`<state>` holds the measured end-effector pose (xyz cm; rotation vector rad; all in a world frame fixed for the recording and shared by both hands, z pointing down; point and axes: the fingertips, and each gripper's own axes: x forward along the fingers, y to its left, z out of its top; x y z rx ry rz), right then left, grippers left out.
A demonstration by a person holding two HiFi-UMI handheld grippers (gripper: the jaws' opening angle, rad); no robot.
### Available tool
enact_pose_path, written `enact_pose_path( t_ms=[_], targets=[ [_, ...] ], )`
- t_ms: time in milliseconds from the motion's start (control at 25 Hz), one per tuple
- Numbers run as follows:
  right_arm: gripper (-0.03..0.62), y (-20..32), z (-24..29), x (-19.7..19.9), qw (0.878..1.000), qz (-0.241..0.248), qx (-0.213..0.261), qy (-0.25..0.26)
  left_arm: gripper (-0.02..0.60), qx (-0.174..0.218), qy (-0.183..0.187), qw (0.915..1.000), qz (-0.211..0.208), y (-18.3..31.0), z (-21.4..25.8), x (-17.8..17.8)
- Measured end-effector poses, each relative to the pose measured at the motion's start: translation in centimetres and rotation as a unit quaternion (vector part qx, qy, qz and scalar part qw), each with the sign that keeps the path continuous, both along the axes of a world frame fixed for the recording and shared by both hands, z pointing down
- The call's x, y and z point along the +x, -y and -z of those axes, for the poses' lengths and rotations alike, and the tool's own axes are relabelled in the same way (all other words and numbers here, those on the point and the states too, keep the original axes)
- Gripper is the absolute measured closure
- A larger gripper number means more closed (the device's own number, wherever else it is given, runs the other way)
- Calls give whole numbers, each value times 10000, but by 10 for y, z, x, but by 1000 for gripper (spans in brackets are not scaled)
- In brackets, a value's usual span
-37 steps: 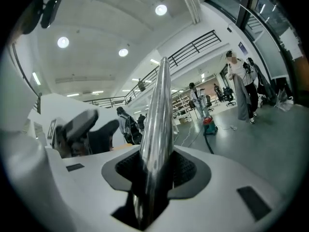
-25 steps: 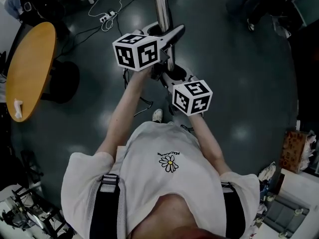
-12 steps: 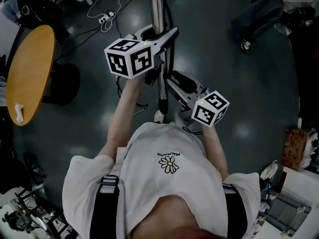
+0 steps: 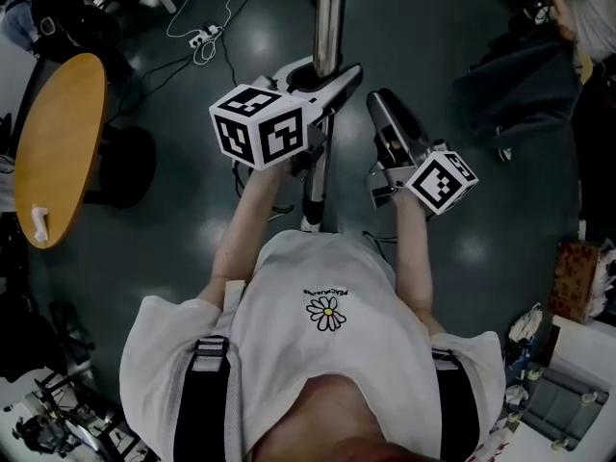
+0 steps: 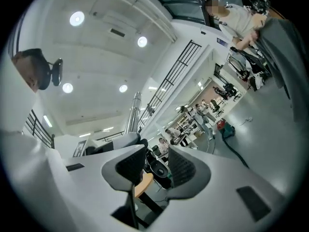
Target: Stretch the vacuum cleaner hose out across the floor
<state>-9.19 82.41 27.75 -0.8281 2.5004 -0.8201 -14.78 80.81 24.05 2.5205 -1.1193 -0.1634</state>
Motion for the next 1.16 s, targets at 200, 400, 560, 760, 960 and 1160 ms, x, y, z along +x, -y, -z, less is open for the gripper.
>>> enact_pose_path(
  t_ms=[200,400,560,760,960,1160],
  targets=[
    [526,-3,-5,17,9984,-449,35,-329,420,-111,-57,9999,-105,-7,-9,12],
    [571,-4,-3,19,9965,-644,128,-511,420,-141,-153,9997,-118,-6,-9,11],
    [572,-4,-2,21,9956,-677,193,-619,420,-129,-152,9997,-134,-4,-8,15],
    [578,-5,-5,24,9958,-677,152,-595,420,-151,-70,9997,-159,-5,-11,21],
    [579,-3,-4,21,9958,-653,163,-618,423,-216,-124,9996,-144,-3,-13,18],
    [579,-2,-6,18,9960,-626,97,-634,423,-263,-188,9994,-112,-2,-11,14]
  ],
)
